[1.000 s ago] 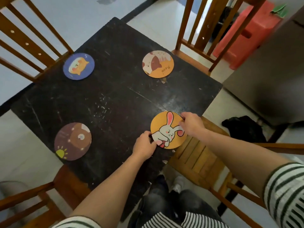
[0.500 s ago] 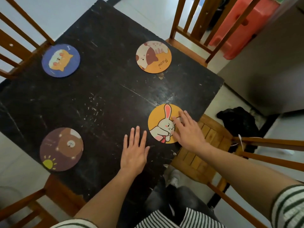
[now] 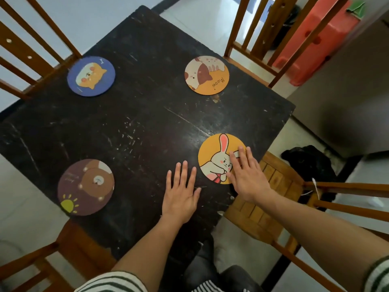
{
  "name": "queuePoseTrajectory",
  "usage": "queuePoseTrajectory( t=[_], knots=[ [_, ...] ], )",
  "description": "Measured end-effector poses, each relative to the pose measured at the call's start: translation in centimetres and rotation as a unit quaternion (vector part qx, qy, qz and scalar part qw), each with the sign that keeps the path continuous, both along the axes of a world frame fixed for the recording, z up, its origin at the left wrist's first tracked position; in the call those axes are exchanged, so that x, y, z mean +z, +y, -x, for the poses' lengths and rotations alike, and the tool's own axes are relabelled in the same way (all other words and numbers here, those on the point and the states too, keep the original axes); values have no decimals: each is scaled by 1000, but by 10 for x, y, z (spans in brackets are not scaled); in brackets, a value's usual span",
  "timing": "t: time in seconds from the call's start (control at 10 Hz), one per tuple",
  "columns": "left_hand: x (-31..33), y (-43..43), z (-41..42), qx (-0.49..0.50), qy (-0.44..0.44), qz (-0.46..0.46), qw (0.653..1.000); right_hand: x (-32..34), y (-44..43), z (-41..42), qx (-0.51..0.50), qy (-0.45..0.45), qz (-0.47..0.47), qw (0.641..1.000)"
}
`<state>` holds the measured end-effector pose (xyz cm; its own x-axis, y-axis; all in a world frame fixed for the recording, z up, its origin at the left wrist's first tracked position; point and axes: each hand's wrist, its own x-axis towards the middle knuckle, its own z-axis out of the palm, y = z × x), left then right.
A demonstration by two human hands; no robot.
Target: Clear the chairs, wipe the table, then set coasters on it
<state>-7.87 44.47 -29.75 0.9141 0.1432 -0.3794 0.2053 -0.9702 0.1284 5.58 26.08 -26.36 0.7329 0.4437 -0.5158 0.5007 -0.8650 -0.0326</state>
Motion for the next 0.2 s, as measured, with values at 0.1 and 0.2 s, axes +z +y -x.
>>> queuePoseTrajectory(
  t=[0.1,0.2],
  knots=[
    [16,2,-4,-21,40,-15,999,8,1,8,-8,12,2,1000],
    [31,3,-2,-31,50,-7,998,16,-5,19,-14,47,-6,999]
  ],
)
